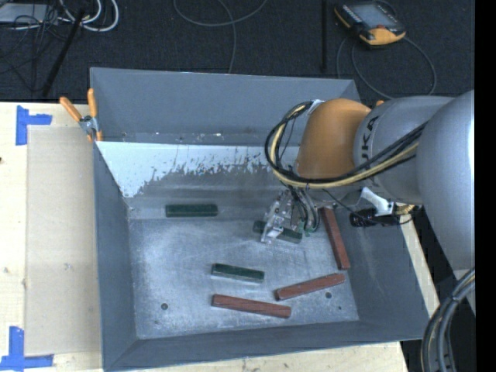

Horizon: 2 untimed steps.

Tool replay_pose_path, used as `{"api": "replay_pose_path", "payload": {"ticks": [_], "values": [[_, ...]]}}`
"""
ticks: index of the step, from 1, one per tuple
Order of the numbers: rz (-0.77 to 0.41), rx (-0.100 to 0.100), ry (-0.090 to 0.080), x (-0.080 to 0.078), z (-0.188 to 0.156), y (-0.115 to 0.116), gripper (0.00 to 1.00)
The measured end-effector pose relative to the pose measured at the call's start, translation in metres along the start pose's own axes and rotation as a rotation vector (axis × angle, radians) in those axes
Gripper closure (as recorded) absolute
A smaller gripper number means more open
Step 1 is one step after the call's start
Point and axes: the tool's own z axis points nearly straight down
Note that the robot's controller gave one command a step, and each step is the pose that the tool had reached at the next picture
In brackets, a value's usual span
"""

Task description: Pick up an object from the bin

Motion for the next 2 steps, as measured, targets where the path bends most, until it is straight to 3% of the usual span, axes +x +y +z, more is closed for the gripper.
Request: {"api": "replay_pose_path", "payload": {"ticks": [2], "values": [[-0.001, 0.006, 0.008, 0.003, -0.016, -0.001, 1.00]]}}
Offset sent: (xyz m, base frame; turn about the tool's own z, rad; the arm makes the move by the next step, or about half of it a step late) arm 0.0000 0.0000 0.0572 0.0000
